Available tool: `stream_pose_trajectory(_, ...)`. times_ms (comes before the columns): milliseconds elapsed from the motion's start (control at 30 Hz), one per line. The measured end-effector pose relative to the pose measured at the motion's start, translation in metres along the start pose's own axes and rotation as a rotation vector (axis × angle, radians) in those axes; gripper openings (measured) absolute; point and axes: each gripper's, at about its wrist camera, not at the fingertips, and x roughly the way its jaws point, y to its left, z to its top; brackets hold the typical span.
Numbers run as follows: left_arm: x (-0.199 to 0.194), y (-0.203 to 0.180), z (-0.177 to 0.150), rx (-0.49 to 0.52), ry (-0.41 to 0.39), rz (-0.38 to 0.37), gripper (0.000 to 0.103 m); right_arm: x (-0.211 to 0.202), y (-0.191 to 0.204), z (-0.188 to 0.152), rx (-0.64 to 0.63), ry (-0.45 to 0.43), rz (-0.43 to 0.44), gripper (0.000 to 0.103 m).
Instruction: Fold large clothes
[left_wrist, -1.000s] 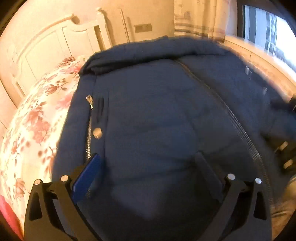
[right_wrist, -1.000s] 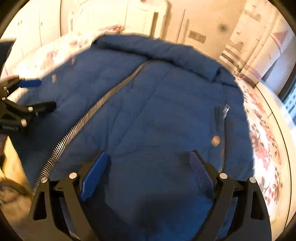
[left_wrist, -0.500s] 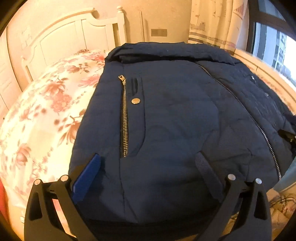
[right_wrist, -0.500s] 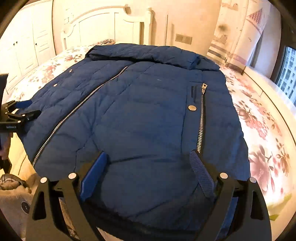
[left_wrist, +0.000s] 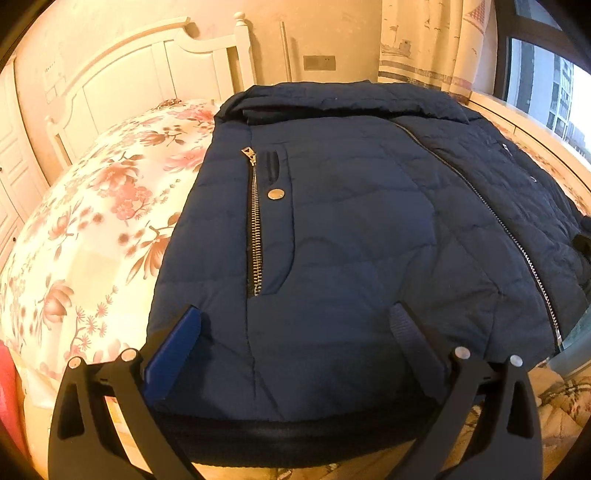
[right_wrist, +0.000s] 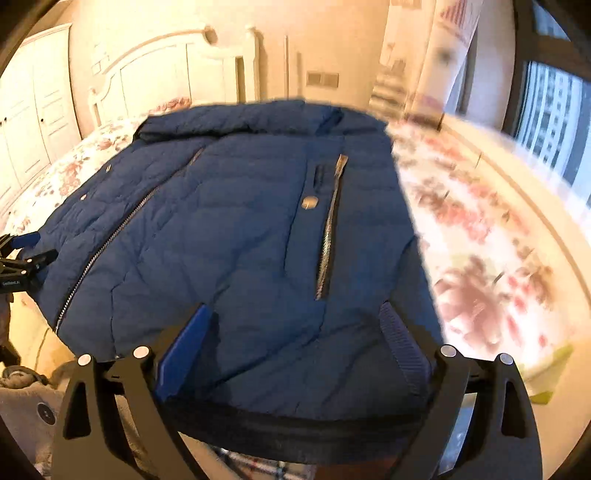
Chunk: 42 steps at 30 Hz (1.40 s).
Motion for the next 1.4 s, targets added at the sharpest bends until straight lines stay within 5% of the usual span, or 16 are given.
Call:
stream_pose_trajectory(133, 0.001, 0.000, 0.000, -0.004, -0.001, -0.005, 0.101, 0.018, -0.014, -0.009, 0.027, 0.027, 0.042, 0.090)
stream_pose_trajectory(400, -0.010, 0.007, -0.002, -0.023, -0.030, 0.005, 0.101, -0.002, -0.027, -0.001, 0.060, -0.006, -0.015, 0.091)
stream_pose_trajectory(500, -0.016, 0.030, -0.009, -0.084, -0.043, -0.006, 0.101, 0.001, -0.049, -0.009, 0.111, 0.032, -0.038, 0.091)
stream_pose_trajectory(633, -0.012, 0.065, -0.025, -0.225, -0.013, -0.103, 0.101, 0.000, -0.066, -0.026, 0.201, 0.031, 0.040, 0.091)
stream_pose_trajectory(733, -0.017, 0.066, -0.033, -0.198, -0.035, -0.102, 0.100, -0.004, -0.058, -0.030, 0.156, 0.026, 0.045, 0.090)
stream_pose_trajectory(833, -0.021, 0.057, -0.035, -0.170, -0.051, -0.131, 0.091, -0.005, -0.050, -0.029, 0.144, 0.021, 0.091, 0.077)
stream_pose_trajectory(1067, -0.014, 0.052, -0.028, -0.167, -0.060, -0.138, 0.089, -0.005, -0.046, -0.029, 0.131, 0.039, 0.114, 0.079)
stream_pose_trajectory(1200, -0.004, 0.042, -0.018, -0.146, -0.050, -0.077, 0.089, 0.001, -0.034, -0.027, 0.092, 0.030, 0.066, 0.085)
stream_pose_trajectory(1300, -0.003, 0.040, -0.016, -0.142, -0.053, -0.078, 0.084, 0.002, -0.032, -0.026, 0.114, -0.003, 0.056, 0.071)
stream_pose_trajectory(1367, -0.008, 0.039, -0.018, -0.113, -0.063, -0.106, 0.060, 0.001, -0.038, -0.025, 0.140, -0.018, 0.107, 0.047)
stream_pose_trajectory(1400, -0.011, 0.040, -0.019, -0.110, -0.066, -0.127, 0.054, 0.001, -0.039, -0.025, 0.141, -0.022, 0.116, 0.044)
